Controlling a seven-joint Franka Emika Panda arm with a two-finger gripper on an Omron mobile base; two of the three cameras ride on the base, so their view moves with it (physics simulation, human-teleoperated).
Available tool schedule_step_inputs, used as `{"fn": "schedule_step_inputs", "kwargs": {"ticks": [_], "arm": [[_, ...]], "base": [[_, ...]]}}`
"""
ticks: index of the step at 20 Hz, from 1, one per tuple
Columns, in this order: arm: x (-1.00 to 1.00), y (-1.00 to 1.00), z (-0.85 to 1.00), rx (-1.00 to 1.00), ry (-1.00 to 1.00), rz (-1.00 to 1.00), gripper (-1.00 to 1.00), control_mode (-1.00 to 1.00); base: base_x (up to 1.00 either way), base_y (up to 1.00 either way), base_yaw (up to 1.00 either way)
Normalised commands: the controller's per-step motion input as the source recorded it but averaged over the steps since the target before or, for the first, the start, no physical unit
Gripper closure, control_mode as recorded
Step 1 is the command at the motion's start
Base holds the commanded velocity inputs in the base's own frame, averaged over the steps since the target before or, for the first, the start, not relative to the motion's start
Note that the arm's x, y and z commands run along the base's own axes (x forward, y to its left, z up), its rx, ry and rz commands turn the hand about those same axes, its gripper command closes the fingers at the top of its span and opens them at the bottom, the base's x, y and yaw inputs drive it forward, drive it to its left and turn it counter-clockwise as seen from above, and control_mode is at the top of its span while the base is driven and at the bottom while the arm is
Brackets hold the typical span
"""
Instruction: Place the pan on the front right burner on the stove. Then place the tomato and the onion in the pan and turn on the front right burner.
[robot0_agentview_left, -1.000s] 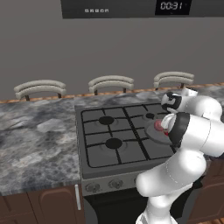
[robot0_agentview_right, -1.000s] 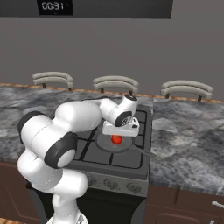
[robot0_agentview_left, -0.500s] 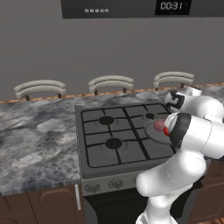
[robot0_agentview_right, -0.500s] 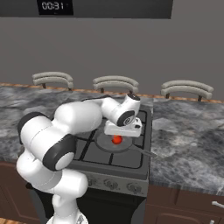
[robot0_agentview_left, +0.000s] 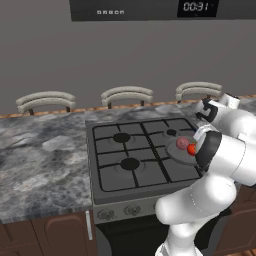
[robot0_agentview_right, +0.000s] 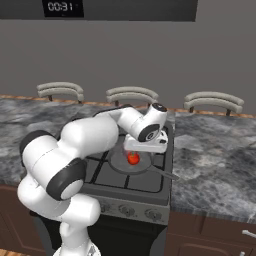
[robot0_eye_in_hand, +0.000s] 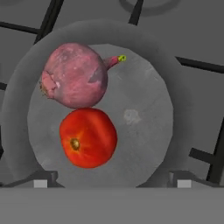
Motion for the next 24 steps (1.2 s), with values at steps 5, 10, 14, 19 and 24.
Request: {"fn": "schedule_step_inputs", "kwargs": {"ticks": [5,10,14,19,24], "arm": [[-0.09,-0.35,0.03,0.02,-0.08,0.0,-1.0,-1.0],[-0.12,-0.32,0.0,0.01,-0.14,-0.01,-1.0,-1.0],[-0.14,-0.16,0.0,0.0,-0.17,-0.02,-1.0,-1.0],[-0.07,-0.04,0.0,0.0,-0.22,-0.05,-1.0,-1.0],[-0.01,-0.05,0.0,0.02,-0.23,-0.09,-1.0,-1.0]], "base": [[0.0,0.0,0.0],[0.0,0.0,0.0],[0.0,0.0,0.0],[0.0,0.0,0.0],[0.0,0.0,0.0]]}}
